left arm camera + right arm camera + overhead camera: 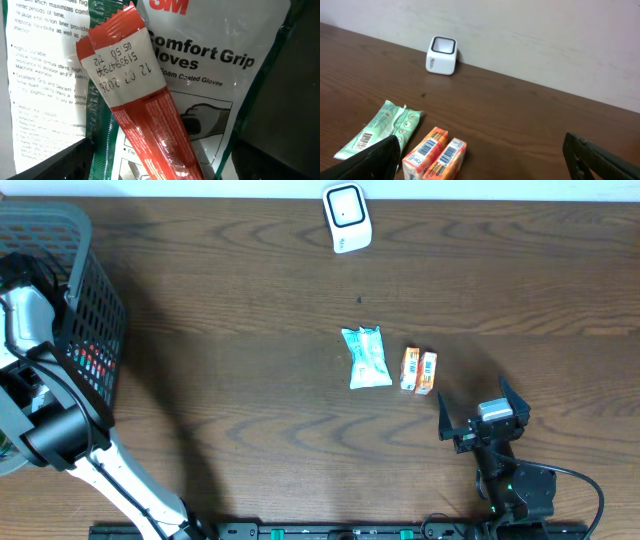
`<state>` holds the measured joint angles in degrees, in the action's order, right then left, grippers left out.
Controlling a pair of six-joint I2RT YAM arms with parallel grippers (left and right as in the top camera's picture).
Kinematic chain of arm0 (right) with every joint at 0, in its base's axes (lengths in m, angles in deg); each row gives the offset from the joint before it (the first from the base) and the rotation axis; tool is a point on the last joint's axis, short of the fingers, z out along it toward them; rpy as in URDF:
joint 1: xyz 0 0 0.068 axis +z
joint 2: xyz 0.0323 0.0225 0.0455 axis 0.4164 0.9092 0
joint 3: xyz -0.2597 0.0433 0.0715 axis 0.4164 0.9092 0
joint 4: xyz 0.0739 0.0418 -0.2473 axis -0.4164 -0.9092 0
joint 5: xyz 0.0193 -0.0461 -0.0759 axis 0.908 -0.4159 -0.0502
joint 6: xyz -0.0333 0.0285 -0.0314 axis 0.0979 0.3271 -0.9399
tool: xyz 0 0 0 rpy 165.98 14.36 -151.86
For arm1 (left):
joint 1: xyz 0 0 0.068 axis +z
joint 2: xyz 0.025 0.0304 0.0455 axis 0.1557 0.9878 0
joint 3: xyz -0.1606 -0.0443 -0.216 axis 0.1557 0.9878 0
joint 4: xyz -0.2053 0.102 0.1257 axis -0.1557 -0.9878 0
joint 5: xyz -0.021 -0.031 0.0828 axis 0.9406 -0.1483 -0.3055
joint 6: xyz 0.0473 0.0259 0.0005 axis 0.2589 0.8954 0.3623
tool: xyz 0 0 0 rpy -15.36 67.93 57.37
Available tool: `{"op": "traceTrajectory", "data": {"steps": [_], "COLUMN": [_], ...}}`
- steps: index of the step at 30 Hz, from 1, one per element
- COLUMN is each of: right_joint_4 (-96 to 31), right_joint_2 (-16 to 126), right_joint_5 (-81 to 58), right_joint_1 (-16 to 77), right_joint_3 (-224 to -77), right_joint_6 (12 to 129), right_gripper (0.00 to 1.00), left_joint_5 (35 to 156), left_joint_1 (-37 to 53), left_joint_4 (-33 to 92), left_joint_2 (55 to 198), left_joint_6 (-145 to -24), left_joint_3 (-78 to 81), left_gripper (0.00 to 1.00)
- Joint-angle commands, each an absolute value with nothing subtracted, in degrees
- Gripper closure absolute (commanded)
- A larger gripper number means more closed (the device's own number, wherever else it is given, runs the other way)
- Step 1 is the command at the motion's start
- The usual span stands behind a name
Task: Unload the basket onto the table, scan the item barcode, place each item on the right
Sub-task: 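Reach the left gripper into the basket and grasp the 3M glove package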
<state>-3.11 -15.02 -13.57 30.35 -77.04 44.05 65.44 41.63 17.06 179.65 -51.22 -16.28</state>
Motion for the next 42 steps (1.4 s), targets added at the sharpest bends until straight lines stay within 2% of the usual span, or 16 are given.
{"op": "traceTrajectory", "data": {"steps": [1,2,4,6,11,14,28,30,32,38,39,42], "right_joint_4": [-3.33,-3.33,-3.33,-3.33,-3.33,-3.33,-3.33,-3.33,-3.33,-3.35,-3.33,-3.33], "right_joint_2": [-15.29,-15.29,-15.29,-15.29,-15.29,-15.29,-15.29,-15.29,-15.29,-15.29,-15.29,-15.29], "right_joint_5": [-13.68,-13.68,-13.68,-13.68,-13.68,-13.68,-13.68,-13.68,-13.68,-13.68,-13.68,-13.68], "right_joint_1": [30.76,30.76,30.76,30.76,30.76,30.76,30.76,30.76,30.76,30.76,30.76,30.76], "right_joint_3": [-76.98,-76.98,-76.98,-76.98,-76.98,-76.98,-76.98,-76.98,-76.98,-76.98,-76.98,-76.98], "right_joint_6": [44.26,44.26,44.26,44.26,44.26,44.26,44.26,44.24,44.24,44.24,44.24,44.24], "right_gripper": [0.01,0.01,0.01,0.01,0.01,0.01,0.01,0.01,0.01,0.01,0.01,0.01], "left_joint_5": [61.94,61.94,61.33,59.45,59.03,59.03,59.49,59.51,59.67,63.12,63.12,63.14], "left_joint_1": [41.78,41.78,41.82,41.93,43.09,44.01,48.62,48.66,48.64,48.64,48.6,48.51], "left_joint_4": [16.69,16.73,17.13,17.43,18.04,18.28,19.88,19.97,20.19,20.53,20.29,19.42], "left_joint_2": [183.81,183.85,183.87,183.87,183.87,183.89,183.92,183.92,183.92,183.89,183.78,182.49], "left_joint_6": [-51.55,-51.55,-51.74,-52.9,-53.03,-53.03,-57.84,-57.99,-57.99,-57.95,-57.95,-58.39], "left_joint_3": [-14.99,-14.96,-14.96,-14.96,-14.68,-14.02,-10.46,-10.18,-9.92,-9.89,-10.07,-10.99], "left_gripper": [0.11,0.12,0.25,0.3,0.3,0.23,0.24,0.29,0.5,0.81,0.91,0.93]}}
